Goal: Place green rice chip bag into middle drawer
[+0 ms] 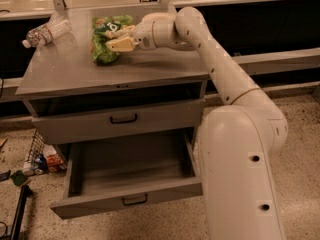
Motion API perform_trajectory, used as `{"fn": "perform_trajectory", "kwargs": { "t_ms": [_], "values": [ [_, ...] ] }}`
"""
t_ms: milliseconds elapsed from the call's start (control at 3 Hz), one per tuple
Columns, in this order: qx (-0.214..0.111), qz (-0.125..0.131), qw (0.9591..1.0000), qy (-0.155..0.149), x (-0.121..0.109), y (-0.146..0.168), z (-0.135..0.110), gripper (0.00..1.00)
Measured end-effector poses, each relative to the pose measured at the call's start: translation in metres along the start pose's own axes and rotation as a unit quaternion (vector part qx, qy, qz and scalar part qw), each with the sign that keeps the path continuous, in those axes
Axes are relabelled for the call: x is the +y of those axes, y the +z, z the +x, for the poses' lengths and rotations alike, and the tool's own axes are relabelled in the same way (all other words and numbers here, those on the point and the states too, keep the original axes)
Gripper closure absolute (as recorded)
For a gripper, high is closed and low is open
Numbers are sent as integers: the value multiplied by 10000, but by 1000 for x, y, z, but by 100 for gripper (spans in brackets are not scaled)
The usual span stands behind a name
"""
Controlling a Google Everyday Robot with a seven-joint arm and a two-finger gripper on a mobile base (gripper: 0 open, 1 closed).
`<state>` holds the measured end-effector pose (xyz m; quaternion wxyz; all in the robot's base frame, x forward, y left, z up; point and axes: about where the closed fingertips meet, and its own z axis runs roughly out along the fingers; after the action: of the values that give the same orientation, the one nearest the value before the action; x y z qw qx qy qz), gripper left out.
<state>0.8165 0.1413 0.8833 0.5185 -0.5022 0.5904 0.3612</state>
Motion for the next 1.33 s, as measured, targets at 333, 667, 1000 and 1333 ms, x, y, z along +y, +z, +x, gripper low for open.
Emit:
{"fn": "perform_trajectory", "kwargs": {
  "t_ms": [333,667,1000,1333],
  "values": [
    [124,-612,9980,33,33,-32,2,100],
    [361,-1007,9941,166,69,-63,3,100],
    [608,-1353,9882,378,113,-87,11,100],
    [708,-1575,9836,528,154,-108,25,100]
  ]
}}
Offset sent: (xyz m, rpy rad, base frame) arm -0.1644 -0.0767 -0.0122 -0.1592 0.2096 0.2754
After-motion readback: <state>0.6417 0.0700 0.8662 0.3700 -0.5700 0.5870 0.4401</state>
